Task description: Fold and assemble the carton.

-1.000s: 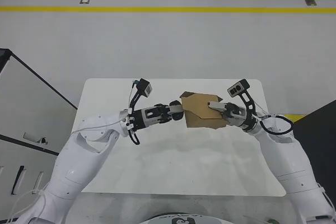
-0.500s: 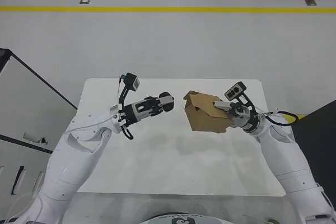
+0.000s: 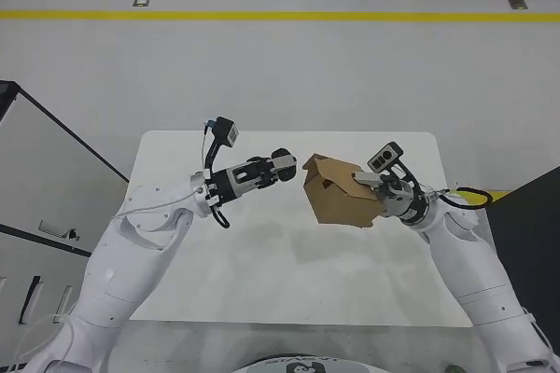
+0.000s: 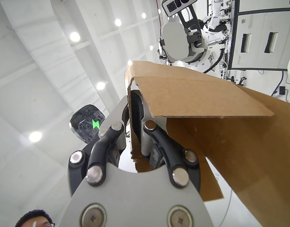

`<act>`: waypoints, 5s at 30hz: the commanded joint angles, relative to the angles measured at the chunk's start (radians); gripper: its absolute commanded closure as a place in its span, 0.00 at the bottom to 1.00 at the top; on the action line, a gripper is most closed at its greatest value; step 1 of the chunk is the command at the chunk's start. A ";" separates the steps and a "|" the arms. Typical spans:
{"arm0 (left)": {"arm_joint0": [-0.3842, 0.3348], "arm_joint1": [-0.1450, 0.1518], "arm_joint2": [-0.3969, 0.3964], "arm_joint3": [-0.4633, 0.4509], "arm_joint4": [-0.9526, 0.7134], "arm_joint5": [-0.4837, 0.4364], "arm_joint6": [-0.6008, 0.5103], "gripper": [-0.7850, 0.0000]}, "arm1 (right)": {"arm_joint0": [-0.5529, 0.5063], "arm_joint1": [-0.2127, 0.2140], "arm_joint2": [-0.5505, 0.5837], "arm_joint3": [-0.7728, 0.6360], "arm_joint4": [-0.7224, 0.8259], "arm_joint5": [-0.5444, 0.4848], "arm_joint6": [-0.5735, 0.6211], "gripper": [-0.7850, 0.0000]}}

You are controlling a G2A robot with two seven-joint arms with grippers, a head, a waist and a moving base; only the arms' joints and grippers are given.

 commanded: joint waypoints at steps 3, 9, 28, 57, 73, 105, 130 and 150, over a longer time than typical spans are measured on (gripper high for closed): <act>-0.009 -0.004 0.013 -0.003 -0.026 -0.003 -0.012 1.00 | 0.003 -0.002 -0.004 0.007 0.003 0.004 0.006 1.00; -0.021 -0.010 0.039 -0.015 -0.045 -0.004 -0.031 1.00 | 0.009 -0.005 -0.015 0.018 0.000 0.019 -0.004 1.00; -0.038 -0.018 0.072 0.000 -0.022 -0.005 -0.046 1.00 | 0.022 -0.014 -0.027 0.029 -0.005 0.018 -0.024 1.00; -0.036 -0.021 0.067 0.014 -0.017 0.022 -0.060 1.00 | 0.025 -0.020 -0.025 0.029 -0.054 -0.010 -0.023 1.00; -0.034 -0.021 0.060 0.011 -0.014 0.049 -0.063 1.00 | 0.024 -0.021 -0.019 0.028 -0.073 -0.021 -0.028 1.00; 0.011 -0.006 -0.008 -0.078 -0.050 0.175 -0.074 1.00 | 0.021 -0.018 0.016 0.023 -0.148 -0.061 -0.087 1.00; -0.015 -0.018 0.072 -0.052 -0.017 0.177 -0.054 1.00 | -0.009 -0.019 0.019 -0.016 -0.136 -0.063 -0.070 1.00; -0.017 -0.019 0.076 -0.046 -0.022 0.176 -0.061 1.00 | -0.024 -0.016 0.030 -0.041 -0.164 -0.079 -0.067 1.00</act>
